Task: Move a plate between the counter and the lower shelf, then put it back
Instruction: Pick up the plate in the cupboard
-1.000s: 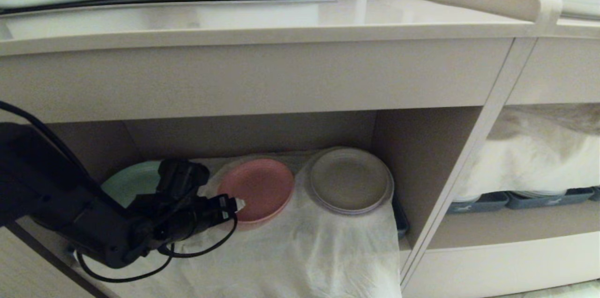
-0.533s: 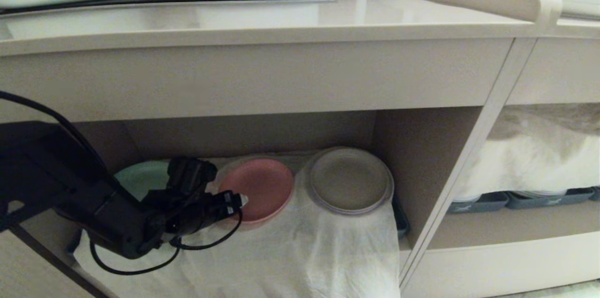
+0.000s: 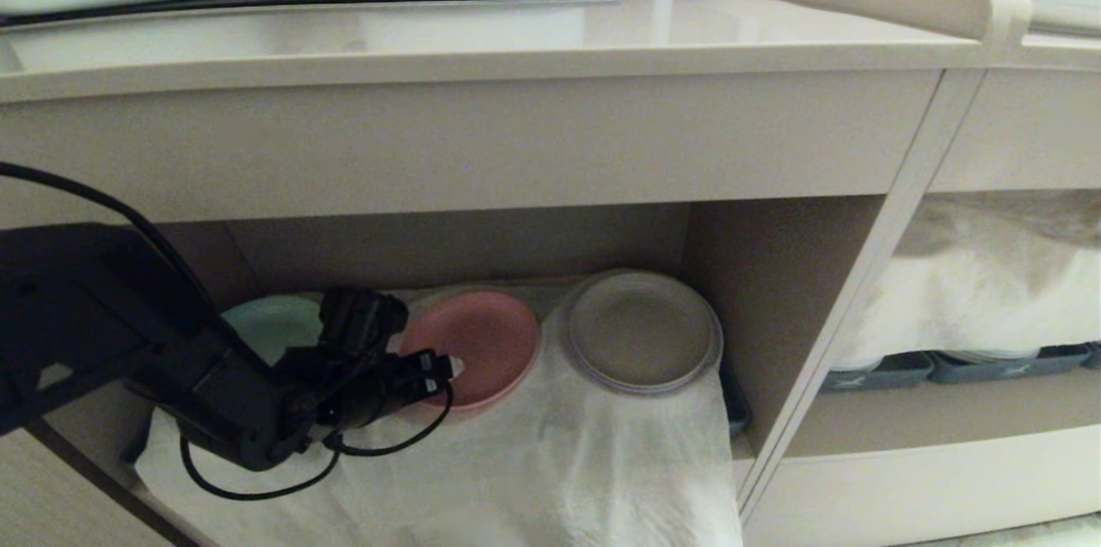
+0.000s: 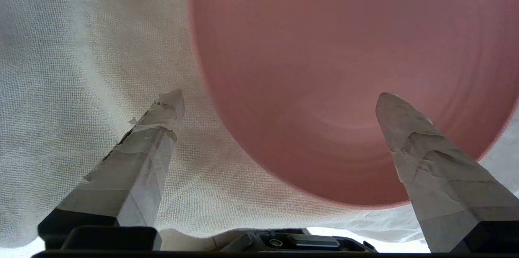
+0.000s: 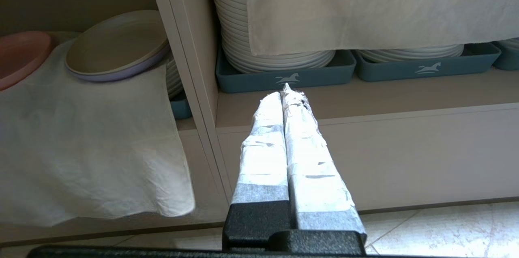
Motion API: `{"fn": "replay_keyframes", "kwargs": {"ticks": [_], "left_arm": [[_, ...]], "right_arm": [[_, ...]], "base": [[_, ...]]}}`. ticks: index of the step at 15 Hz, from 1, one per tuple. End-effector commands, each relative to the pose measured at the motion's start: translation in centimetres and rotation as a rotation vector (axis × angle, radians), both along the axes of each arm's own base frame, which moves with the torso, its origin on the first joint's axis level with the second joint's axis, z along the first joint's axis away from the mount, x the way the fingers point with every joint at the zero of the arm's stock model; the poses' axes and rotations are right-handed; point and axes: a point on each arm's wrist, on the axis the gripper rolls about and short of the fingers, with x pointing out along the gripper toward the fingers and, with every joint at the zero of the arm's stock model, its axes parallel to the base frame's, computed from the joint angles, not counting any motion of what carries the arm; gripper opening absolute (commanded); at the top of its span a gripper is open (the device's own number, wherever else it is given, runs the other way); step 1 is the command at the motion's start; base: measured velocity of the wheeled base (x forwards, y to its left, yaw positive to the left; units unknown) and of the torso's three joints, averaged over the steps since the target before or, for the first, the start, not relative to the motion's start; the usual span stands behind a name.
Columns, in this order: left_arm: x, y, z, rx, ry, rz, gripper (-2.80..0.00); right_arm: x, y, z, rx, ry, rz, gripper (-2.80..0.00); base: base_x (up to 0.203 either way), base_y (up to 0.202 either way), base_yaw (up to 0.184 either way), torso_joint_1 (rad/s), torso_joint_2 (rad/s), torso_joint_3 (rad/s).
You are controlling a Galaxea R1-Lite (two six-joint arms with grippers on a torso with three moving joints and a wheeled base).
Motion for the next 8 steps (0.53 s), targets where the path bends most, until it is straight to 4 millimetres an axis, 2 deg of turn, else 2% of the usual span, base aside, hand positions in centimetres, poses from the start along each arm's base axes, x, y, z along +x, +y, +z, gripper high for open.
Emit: {"fn": "replay_keyframes", "kwargs": {"ticks": [1, 6, 7, 8], "left_arm": [[-0.04, -0.22, -0.07, -0.004, 0.000, -0.002, 0.00], [-0.17, -0.33, -0.19, -0.013, 0.006, 0.004, 0.00], [-0.12, -0.35, -0.29, -0.011, 0.008, 0.003, -2.80], [-0.07, -0.37, -0.32, -0.013, 0.008, 0.004, -2.80]], "right_arm": [[0.01, 0.00, 0.01, 0.000, 0.001, 0.000, -2.80], [0.01, 0.00, 0.00, 0.000, 0.001, 0.000, -2.80], [0.01, 0.00, 0.01, 0.000, 0.000, 0.000, -2.80], [0.01, 0.00, 0.01, 0.000, 0.000, 0.000, -2.80]], "base": [[0.000, 0.000, 0.000, 0.000, 0.00, 0.000], [0.000, 0.000, 0.000, 0.000, 0.00, 0.000], [0.000, 0.000, 0.000, 0.000, 0.00, 0.000], [0.000, 0.000, 0.000, 0.000, 0.00, 0.000]]}}
